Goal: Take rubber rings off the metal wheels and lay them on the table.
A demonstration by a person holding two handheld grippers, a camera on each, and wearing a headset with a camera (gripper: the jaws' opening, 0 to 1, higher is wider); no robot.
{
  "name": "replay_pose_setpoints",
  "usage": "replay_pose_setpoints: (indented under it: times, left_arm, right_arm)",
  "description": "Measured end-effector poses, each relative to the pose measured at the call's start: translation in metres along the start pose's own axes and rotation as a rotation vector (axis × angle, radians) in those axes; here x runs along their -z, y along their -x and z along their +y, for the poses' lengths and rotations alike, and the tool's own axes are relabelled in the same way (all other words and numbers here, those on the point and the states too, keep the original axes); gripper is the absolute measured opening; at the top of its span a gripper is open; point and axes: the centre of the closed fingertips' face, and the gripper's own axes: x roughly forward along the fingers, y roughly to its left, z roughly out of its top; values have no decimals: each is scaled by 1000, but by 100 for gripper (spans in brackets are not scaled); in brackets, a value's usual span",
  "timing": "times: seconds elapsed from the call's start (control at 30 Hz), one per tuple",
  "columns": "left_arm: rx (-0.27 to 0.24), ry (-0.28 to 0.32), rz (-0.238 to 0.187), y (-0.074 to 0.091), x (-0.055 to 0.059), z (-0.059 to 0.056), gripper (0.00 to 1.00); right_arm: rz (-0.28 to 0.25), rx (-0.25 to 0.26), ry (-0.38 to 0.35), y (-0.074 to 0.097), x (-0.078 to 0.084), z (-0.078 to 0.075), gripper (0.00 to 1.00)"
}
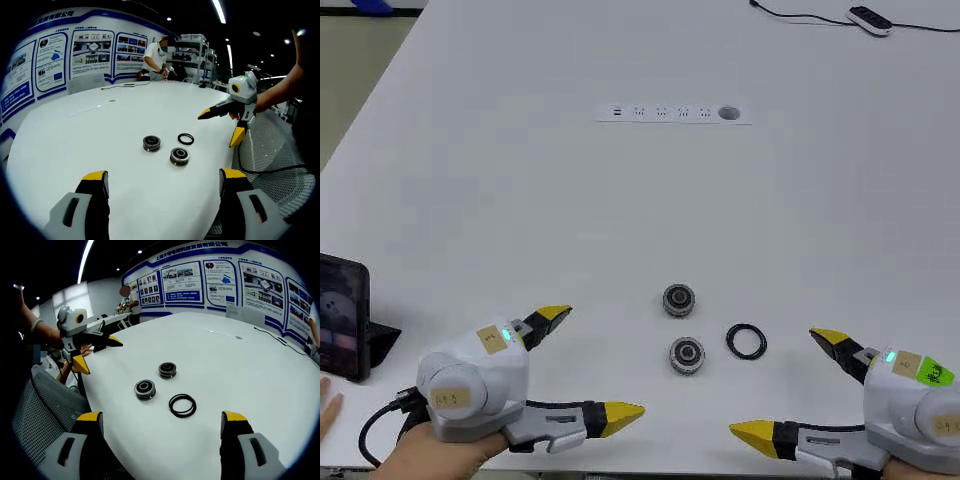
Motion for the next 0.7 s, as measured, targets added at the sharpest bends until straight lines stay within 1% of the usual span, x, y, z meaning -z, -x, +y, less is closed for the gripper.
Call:
replay_pose_setpoints:
  times: [0.07,0.17,0.3,0.43,0.7]
  left_arm:
    - [-6,-2,0,1,0,0,95]
    - [-10,1,6,1,3,1,98]
    - [-30,-2,5,2,2,6,100]
    - [-39,-1,4,3,2,10,100]
    - [-40,2,8,4,3,11,100]
  right_arm:
    - [-5,2,1,0,-1,-1,99]
    - [5,11,1,1,1,-2,99]
    - [-6,14,-3,1,-3,-3,99]
    - [-7,15,-8,0,-3,-3,99]
    - [-5,24,-17,-1,-5,-4,99]
